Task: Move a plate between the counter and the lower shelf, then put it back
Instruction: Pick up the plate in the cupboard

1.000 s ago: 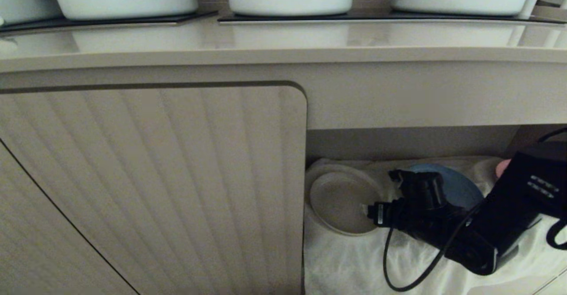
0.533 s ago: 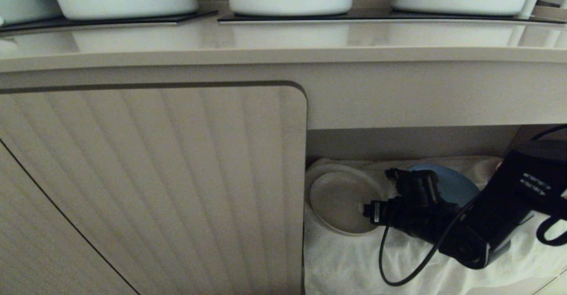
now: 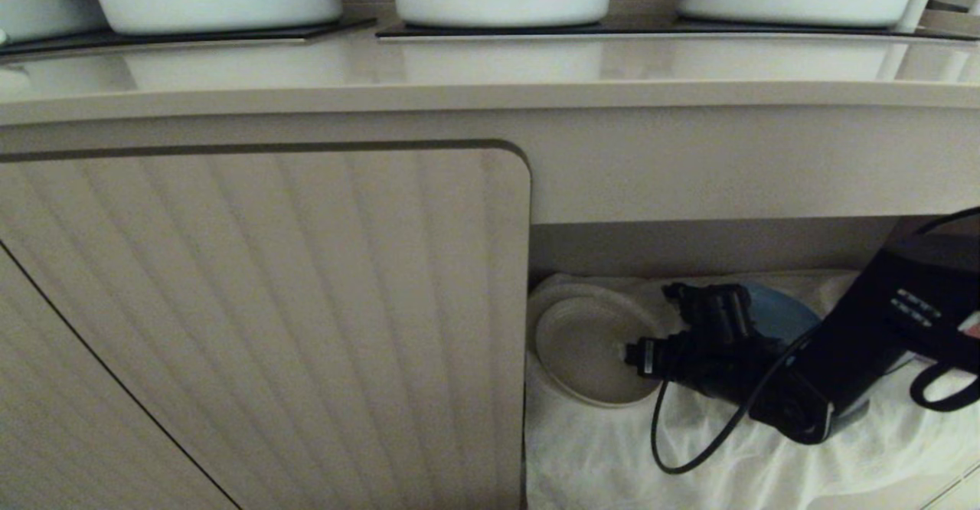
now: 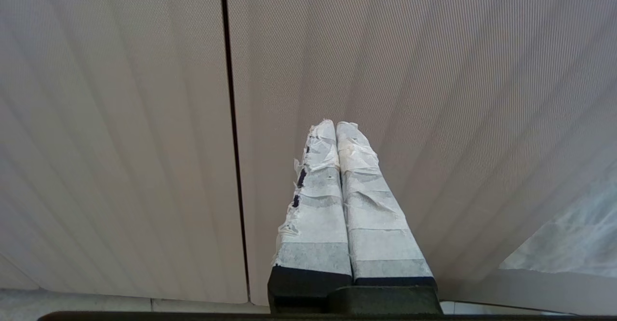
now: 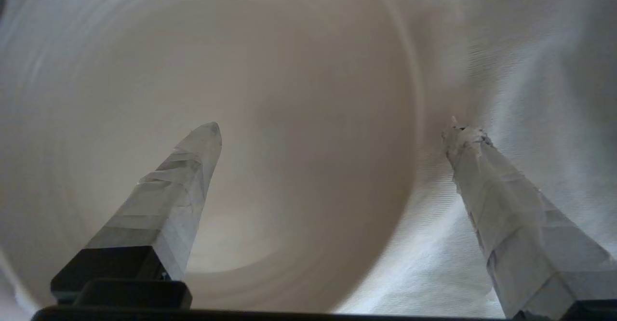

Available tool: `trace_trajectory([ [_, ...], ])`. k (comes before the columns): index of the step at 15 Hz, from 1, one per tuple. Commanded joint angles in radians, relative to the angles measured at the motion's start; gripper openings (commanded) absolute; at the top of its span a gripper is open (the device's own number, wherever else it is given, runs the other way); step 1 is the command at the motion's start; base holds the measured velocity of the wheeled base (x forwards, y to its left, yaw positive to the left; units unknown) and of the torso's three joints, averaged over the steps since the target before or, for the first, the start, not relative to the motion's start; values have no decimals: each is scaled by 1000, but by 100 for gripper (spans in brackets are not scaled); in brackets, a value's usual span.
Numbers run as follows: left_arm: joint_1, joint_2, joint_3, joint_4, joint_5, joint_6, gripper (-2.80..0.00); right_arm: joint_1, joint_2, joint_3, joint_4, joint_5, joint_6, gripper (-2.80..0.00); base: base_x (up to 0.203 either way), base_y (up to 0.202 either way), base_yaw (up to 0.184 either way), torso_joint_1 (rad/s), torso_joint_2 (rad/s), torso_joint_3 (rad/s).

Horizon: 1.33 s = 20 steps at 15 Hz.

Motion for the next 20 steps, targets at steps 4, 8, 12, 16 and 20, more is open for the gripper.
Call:
trace_trajectory([
  [4, 0, 0, -1, 0, 1, -1, -280, -25, -2, -46, 56, 35, 2, 0, 0, 0, 0, 0, 0, 0],
  [8, 0, 0, 1, 0, 1, -1, -280, -31, -2, -87, 111, 75, 5, 0, 0, 0, 0, 0, 0, 0],
  [12, 0, 0, 0, 0, 1, -1, -280, -30, 1, -108, 123, 98, 23, 0, 0, 0, 0, 0, 0, 0],
  [16, 0, 0, 1, 0, 1, -1, -280, -30, -1, -108, 120, 101, 23, 0, 0, 0, 0, 0, 0, 0],
  [20, 0, 0, -1, 0, 1, -1, -280, -26, 1, -91, 113, 106, 24, 0, 0, 0, 0, 0, 0, 0],
])
